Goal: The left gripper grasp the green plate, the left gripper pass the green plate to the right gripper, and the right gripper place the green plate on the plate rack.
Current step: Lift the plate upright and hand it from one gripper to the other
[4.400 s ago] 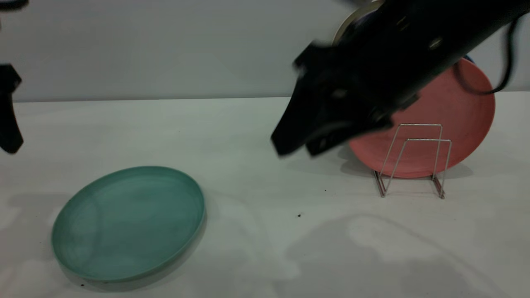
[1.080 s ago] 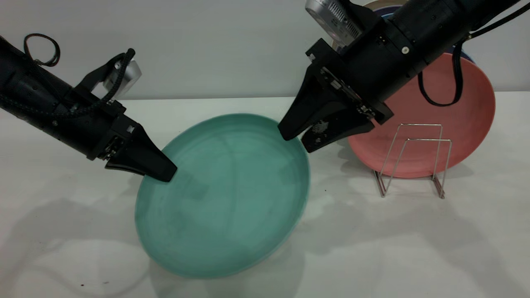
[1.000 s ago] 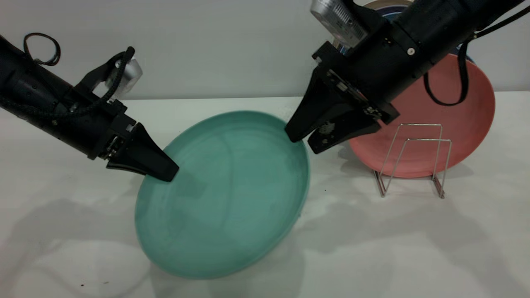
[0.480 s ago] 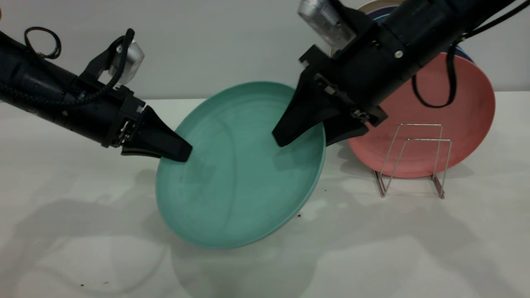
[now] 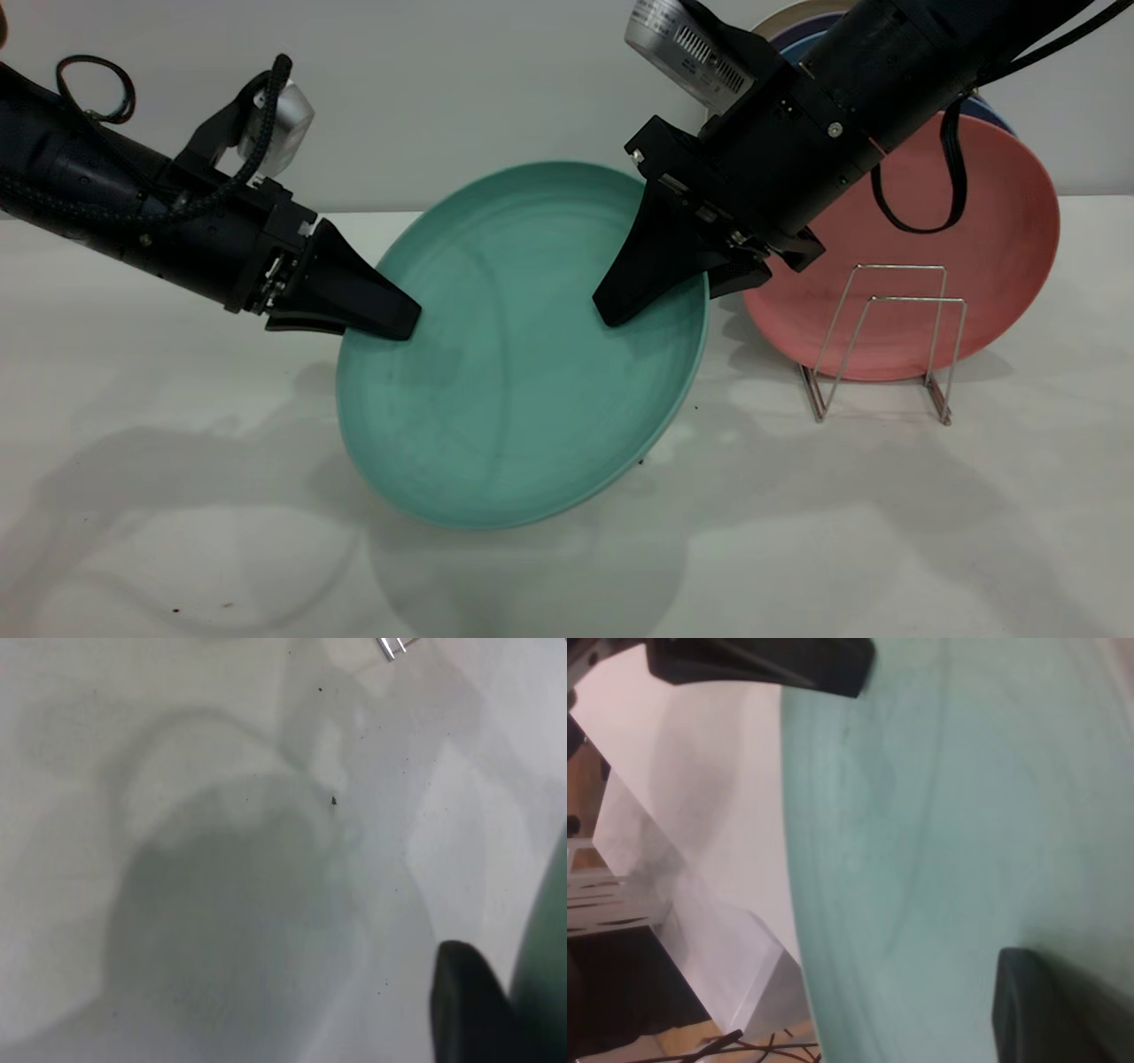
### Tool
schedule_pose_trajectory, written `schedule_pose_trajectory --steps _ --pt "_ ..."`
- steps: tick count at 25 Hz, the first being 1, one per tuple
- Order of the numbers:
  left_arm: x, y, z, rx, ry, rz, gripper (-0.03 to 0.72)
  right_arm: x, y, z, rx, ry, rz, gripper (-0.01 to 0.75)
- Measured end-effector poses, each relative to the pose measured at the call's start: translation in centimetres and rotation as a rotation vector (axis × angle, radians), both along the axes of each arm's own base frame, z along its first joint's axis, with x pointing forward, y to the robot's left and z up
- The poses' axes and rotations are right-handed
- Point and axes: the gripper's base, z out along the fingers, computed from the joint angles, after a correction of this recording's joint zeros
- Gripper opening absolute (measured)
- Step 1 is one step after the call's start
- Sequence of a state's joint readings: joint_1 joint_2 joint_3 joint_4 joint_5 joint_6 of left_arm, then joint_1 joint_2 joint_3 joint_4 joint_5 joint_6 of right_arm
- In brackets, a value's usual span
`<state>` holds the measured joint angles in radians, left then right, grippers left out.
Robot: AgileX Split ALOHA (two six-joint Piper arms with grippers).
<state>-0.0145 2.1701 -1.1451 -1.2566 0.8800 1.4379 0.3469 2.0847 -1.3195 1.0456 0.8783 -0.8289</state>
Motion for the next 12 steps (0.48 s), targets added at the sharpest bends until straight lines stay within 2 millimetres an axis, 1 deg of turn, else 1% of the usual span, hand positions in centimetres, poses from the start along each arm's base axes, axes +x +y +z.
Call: schedule_pose_trajectory --steps 1,3,5,6,7,9,12 --pt "0.0 0.0 0.0 -0.002 0.004 0.001 0.268 0.0 0.0 0.0 0.0 0.0 0.0 0.136" --pt "0.0 0.0 0.0 -0.008 0.017 0.006 0.425 0.1 -0.1 0.0 -0.002 -0.001 -0.002 0.124" --pt "-0.1 -0.1 0.1 -0.013 0.03 0.01 0.563 0.1 -0.4 0.0 0.001 0.002 0.003 0.122" --pt "-0.1 -0.1 0.1 -0.019 0.038 0.011 0.626 0.2 -0.6 0.1 0.004 -0.001 0.006 0.122" --pt "-0.2 -0.1 0.2 -0.029 0.047 0.008 0.673 0.2 -0.8 0.2 0.006 -0.003 0.006 0.122" --pt "-0.3 -0.2 0.5 -0.045 0.052 -0.003 0.711 0.4 -1.3 0.1 -0.003 -0.008 0.01 0.122" --pt "-0.3 -0.3 1.7 -0.05 0.026 -0.006 0.708 0.5 -2.0 -0.1 -0.037 -0.022 0.032 0.122"
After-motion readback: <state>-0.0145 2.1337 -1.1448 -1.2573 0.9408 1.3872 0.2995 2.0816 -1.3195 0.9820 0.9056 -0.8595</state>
